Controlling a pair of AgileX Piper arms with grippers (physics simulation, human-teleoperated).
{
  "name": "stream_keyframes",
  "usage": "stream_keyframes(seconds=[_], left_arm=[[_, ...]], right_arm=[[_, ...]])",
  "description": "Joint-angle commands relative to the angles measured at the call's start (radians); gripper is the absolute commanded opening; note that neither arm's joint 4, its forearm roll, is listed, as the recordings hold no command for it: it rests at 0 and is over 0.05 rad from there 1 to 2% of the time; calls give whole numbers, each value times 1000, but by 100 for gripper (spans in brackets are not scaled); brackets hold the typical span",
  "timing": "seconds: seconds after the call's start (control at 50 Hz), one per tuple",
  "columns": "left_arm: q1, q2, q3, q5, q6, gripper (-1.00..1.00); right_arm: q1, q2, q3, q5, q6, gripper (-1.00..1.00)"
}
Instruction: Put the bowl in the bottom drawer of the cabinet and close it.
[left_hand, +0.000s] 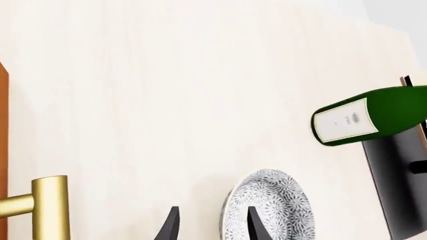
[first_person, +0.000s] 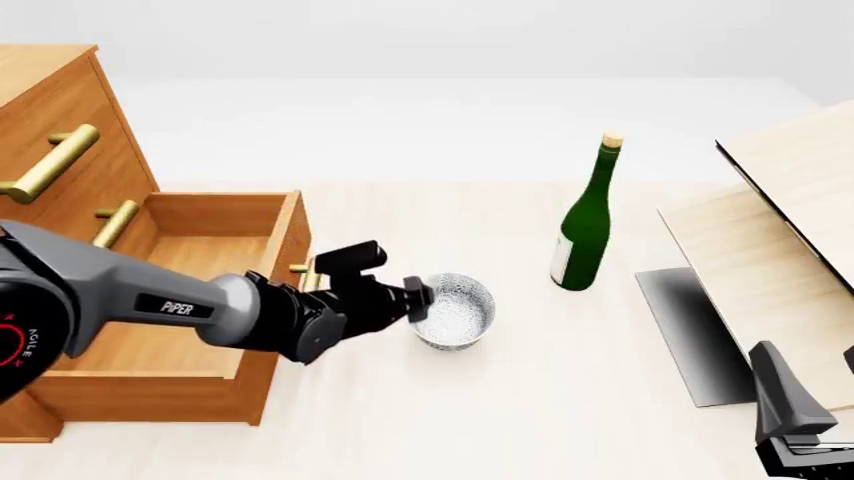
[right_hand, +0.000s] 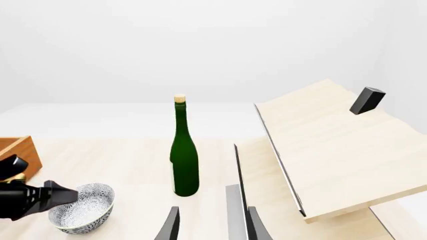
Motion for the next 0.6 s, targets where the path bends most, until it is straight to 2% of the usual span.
stream_keyframes(seconds=[0.02, 0.2, 0.22, 0.42, 0.6], left_arm=[[-2, 19, -4, -4, -6, 100], [-6, 17, 3, -10, 2, 100], [-7, 15, 4, -9, 5, -100], [-1, -10, 16, -19, 16, -100], [17, -56, 26, -13, 61, -100]], right_arm=[[0, 0, 0, 0, 0, 100], [0, 0, 0, 0, 0, 100], [0, 0, 0, 0, 0, 100], [0, 0, 0, 0, 0, 100], [0, 0, 0, 0, 0, 100]])
